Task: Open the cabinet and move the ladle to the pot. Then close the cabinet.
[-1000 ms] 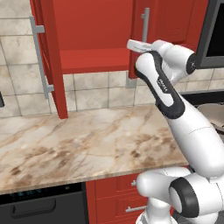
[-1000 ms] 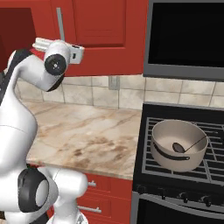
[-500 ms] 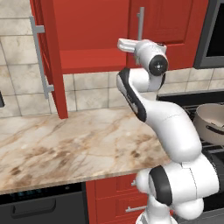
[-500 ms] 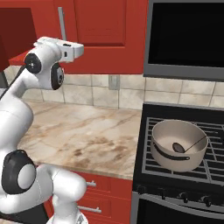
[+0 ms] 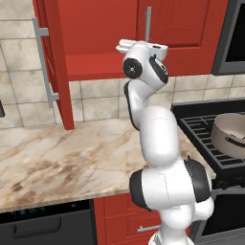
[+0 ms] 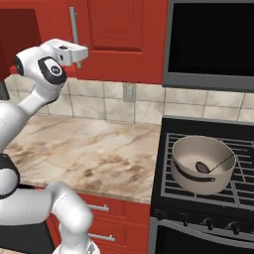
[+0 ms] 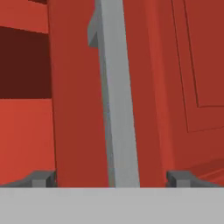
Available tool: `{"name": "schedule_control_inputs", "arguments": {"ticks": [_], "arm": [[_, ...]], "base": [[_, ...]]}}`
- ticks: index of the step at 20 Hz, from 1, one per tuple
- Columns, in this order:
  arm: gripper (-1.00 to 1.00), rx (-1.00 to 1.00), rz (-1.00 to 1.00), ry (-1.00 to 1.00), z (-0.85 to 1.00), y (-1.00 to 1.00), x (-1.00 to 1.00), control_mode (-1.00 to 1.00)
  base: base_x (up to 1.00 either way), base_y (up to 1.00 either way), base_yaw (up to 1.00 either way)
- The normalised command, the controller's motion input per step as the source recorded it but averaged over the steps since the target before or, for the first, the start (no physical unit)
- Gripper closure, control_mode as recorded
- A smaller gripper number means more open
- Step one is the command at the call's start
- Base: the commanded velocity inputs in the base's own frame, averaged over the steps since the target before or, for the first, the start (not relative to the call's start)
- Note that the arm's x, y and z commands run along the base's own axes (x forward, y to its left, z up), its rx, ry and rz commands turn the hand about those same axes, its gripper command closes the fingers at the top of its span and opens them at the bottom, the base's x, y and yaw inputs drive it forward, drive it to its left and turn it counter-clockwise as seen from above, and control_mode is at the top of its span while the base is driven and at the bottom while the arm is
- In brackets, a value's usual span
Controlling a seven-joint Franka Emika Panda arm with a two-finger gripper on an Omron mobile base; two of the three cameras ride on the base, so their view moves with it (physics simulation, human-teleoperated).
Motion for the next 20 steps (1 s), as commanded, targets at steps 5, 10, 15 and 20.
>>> {"name": "schedule_control_inputs", "arguments": {"ticks": [5, 10, 15, 20], "arm": [[-1.0, 0.0, -0.27, 0.08, 0.25, -0.07, 0.23, -1.0], [-1.0, 0.0, -0.24, 0.07, 0.28, -0.14, 0.1, -1.0], [-1.0, 0.0, -0.16, 0.01, 0.41, -0.24, -0.52, -1.0], [-1.0, 0.02, -0.07, 0.0, 0.36, -0.12, -1.0, -1.0]], "base": [[0.0, 0.0, 0.0], [0.0, 0.0, 0.0], [0.0, 0.0, 0.0], [0.0, 0.0, 0.0]]}}
